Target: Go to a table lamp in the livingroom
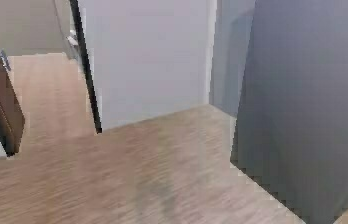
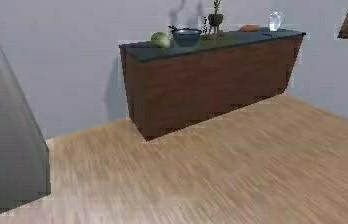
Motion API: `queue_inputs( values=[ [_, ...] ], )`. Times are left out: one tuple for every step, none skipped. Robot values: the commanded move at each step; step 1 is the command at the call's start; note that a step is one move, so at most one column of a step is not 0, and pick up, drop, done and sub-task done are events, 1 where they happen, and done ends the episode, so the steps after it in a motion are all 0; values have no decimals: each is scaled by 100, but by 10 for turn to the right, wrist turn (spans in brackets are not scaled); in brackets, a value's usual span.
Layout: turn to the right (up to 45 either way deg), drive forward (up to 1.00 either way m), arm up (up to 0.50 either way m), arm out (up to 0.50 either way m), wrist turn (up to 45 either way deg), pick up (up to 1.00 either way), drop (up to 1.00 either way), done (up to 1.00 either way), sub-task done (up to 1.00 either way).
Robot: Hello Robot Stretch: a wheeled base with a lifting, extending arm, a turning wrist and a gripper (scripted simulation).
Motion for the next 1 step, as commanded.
queue_inputs(
  values=[
    [-330,0,0,0,0,0,0,0,0]
  ],
)
